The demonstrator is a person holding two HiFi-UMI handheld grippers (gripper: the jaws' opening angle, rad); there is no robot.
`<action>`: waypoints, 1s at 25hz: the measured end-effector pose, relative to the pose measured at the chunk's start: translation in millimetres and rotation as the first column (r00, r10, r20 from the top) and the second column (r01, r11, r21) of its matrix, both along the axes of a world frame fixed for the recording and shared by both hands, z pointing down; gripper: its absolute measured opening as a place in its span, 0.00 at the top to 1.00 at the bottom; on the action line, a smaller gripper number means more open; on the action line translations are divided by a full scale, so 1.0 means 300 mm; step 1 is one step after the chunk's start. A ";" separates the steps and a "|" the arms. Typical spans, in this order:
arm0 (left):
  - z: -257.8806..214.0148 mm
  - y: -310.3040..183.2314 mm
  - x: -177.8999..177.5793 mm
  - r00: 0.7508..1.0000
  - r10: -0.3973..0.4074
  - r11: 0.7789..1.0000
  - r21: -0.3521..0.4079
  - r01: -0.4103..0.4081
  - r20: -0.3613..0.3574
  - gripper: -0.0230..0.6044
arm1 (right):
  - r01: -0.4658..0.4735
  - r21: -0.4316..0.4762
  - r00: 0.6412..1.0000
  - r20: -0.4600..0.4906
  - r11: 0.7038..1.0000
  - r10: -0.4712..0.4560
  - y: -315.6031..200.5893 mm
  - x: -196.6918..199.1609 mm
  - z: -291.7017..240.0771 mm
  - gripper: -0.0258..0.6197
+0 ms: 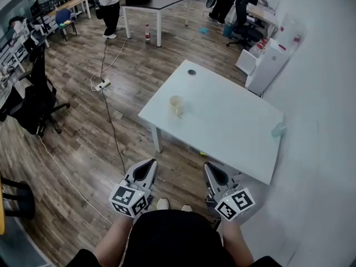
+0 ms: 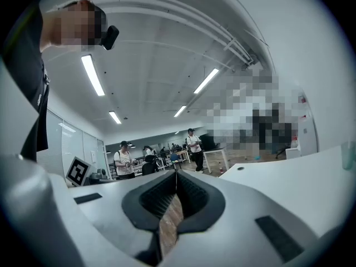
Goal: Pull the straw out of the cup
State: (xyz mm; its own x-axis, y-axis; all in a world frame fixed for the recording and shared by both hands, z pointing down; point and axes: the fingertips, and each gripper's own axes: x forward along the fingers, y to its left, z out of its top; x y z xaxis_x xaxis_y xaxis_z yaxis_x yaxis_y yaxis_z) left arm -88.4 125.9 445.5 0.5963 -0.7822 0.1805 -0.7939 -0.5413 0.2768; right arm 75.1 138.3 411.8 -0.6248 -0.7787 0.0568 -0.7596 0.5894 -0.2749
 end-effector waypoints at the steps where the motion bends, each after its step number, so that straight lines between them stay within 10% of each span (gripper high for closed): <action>1: 0.002 -0.001 -0.010 1.000 0.002 1.000 0.001 -0.002 -0.001 0.94 | -0.004 0.000 1.000 -0.001 1.000 0.004 0.000 -0.006 0.002 0.93; 25: 0.063 -0.051 -0.152 1.000 -0.006 1.000 -0.017 0.006 0.000 0.94 | -0.021 -0.026 0.999 -0.030 0.999 0.020 -0.064 -0.106 0.058 0.93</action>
State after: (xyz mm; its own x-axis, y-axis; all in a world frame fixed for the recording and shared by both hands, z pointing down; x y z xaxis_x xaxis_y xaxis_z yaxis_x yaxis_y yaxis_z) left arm -134.1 110.5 464.4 0.5918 -0.7826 0.1932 -0.7969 -0.5320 0.2861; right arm 43.2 119.2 429.0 -0.6064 -0.7893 0.0959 -0.7797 0.5665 -0.2668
